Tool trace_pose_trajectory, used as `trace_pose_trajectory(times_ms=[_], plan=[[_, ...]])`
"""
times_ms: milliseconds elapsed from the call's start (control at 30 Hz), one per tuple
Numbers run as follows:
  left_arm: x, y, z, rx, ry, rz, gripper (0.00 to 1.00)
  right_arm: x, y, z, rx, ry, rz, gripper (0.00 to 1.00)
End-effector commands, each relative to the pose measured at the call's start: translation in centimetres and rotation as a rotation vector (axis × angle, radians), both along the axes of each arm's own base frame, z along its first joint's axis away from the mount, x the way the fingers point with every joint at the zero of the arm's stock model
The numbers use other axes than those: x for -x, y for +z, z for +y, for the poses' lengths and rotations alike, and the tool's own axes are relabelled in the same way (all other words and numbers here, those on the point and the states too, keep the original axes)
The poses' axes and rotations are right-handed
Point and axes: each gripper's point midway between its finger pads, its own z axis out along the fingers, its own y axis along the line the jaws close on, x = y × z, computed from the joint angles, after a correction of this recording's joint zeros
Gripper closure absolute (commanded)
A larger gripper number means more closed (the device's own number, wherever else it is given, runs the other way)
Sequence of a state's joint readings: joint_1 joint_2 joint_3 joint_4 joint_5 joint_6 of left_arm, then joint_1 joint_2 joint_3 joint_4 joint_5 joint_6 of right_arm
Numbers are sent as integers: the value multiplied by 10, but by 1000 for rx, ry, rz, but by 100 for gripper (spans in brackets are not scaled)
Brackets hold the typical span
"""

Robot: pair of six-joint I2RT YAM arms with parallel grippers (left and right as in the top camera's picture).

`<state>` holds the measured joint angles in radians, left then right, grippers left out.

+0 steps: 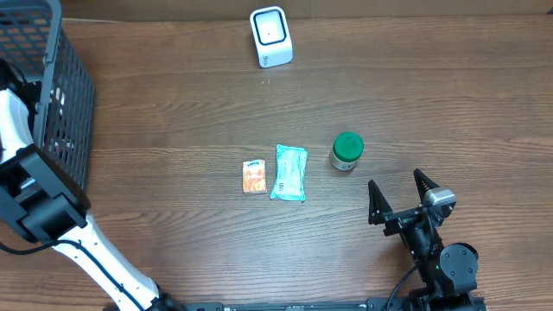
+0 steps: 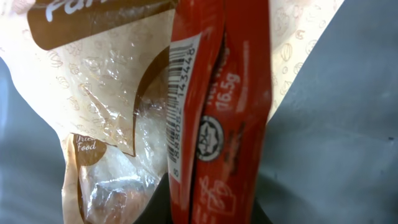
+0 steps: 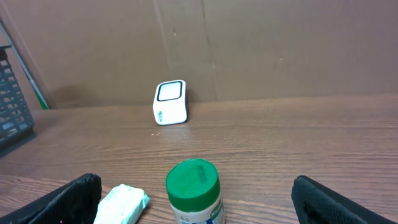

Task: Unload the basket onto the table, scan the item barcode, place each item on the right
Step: 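Lift the held bag and red stick up out of the basket, then carry the held bag to the table left of the Kleenex pack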

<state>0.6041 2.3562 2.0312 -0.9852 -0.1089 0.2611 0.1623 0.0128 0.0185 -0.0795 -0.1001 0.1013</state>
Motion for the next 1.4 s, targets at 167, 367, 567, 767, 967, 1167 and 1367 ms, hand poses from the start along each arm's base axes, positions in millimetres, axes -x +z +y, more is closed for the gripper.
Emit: trace_pose_trajectory(times_ms=[167,367,567,767,967,1167,1367], plan=[[-4,62,3,9,191,-144,96,-1,-3,-1,-3,-6,1,0],[-4,154,6,-86,255,-340,96,-1,-3,-1,-3,-6,1,0],[6,240,-8,-135,297,-536,96,-1,-3,-1,-3,-6,1,0],[20,319,-52,-120,258,-720,96,-1,-3,-1,-3,-6,1,0],[46,370,-123,-55,152,-810,96,-1,-3,-1,-3,-6,1,0],[65,349,-210,64,-5,-659,96,-1,-3,-1,-3,-6,1,0],[71,286,-272,98,-145,-402,96,-1,-3,-1,-3,-6,1,0]])
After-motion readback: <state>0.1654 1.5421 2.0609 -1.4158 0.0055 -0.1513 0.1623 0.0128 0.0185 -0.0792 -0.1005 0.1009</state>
